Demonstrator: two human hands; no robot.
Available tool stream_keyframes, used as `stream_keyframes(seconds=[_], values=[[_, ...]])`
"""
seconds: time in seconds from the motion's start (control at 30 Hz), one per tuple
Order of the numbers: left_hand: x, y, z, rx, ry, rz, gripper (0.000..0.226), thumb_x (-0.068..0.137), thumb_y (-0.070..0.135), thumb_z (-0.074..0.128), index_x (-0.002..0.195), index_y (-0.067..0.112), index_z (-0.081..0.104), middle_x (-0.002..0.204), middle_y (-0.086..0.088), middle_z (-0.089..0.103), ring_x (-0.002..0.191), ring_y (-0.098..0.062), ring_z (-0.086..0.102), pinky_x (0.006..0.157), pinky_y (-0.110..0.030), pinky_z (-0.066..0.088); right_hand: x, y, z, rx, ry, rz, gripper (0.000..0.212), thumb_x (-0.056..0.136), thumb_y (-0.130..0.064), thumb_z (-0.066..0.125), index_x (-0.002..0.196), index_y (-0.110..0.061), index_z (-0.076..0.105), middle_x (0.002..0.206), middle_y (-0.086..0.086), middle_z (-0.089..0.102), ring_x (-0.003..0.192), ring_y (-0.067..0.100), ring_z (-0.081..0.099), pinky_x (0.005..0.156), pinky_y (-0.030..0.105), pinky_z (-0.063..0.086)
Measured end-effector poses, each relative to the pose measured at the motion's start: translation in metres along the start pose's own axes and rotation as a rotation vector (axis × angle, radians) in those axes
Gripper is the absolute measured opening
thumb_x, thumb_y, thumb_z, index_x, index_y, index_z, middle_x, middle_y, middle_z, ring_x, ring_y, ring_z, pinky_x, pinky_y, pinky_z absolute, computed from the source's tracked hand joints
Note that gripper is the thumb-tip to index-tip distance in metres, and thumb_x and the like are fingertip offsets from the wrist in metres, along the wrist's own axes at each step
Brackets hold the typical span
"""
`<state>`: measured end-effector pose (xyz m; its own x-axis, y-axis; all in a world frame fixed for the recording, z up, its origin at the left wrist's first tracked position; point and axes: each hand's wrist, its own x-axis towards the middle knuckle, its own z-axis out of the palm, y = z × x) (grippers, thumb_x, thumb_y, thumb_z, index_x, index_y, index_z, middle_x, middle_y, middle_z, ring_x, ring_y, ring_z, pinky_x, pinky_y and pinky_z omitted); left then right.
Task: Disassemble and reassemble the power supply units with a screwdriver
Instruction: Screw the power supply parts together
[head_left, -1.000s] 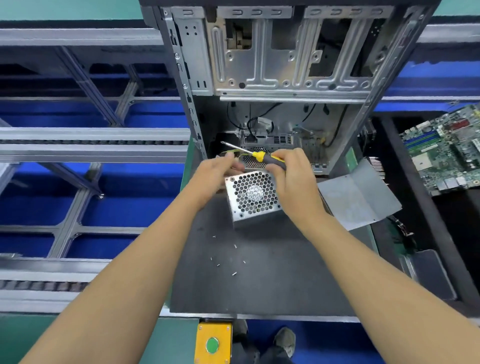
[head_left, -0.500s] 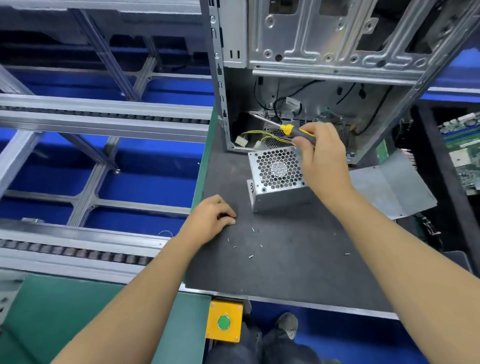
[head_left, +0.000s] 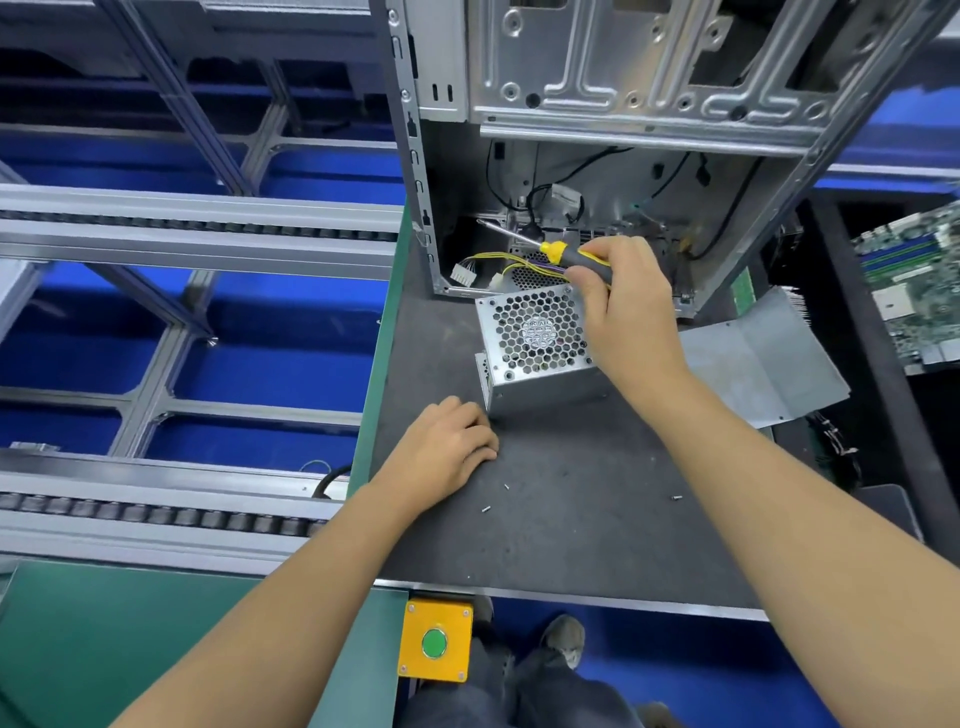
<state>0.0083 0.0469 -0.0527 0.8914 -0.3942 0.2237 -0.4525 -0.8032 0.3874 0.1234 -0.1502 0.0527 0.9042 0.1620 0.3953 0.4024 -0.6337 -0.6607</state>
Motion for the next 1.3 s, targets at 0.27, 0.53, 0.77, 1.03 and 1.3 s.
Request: stream_keyframes(seconds=[0.27,0.53,0.77,1.03,1.3], values=[[0.002,0.016,-0.025,-0.728,0.483,-0.788,0.014,0.088,0.008,0.071,0.083,0.021,0.072,0.077,0.005,0.073,0.073,-0.009,0.068,0.074,-0.022,0.052,-0.002,0.000,-0.001,0.021,0.019,0.024,0.016,0.099,-0.019,0.055,0.107,-0.006,0.059,0.098,-0.002,0.050,0.085,0.010,0.047,0.075,0.016,0.035],[0.079,0.055,-0.075,-0.901,0.726,-0.468,0.020,0.088,0.013,0.073,0.097,0.031,0.071,0.093,0.007,0.073,0.090,-0.015,0.070,0.083,-0.027,0.055,-0.002,-0.001,-0.003,0.058,0.046,0.066,0.016,0.098,-0.021,0.056,0.108,-0.009,0.062,0.099,-0.005,0.056,0.088,0.004,0.049,0.076,0.006,0.035],[0.086,0.061,-0.050,-0.678,0.805,-0.553,0.017,0.087,0.007,0.075,0.096,0.021,0.070,0.101,0.001,0.070,0.101,-0.008,0.065,0.091,-0.019,0.047,0.002,-0.006,-0.019,0.296,0.060,0.207,0.012,0.095,-0.020,0.063,0.103,-0.029,0.062,0.097,-0.015,0.068,0.081,-0.004,0.062,0.068,0.008,0.043],[0.090,0.057,-0.048,-0.839,0.811,-0.578,0.026,0.087,0.007,0.074,0.102,0.028,0.066,0.092,0.018,0.072,0.098,-0.015,0.069,0.088,-0.030,0.054,-0.002,0.003,-0.066,0.417,-0.029,0.227,0.009,0.084,-0.019,0.069,0.078,-0.025,0.070,0.063,-0.019,0.061,0.056,-0.001,0.050,0.056,0.009,0.037],[0.089,0.054,-0.046,-0.770,0.767,-0.548,0.029,0.089,0.005,0.069,0.102,0.031,0.067,0.094,0.019,0.071,0.095,-0.006,0.067,0.084,-0.015,0.049,-0.008,0.010,-0.065,0.371,-0.129,0.283,0.011,0.086,-0.014,0.070,0.075,-0.019,0.071,0.050,-0.018,0.050,0.049,0.001,0.040,0.049,0.008,0.030]])
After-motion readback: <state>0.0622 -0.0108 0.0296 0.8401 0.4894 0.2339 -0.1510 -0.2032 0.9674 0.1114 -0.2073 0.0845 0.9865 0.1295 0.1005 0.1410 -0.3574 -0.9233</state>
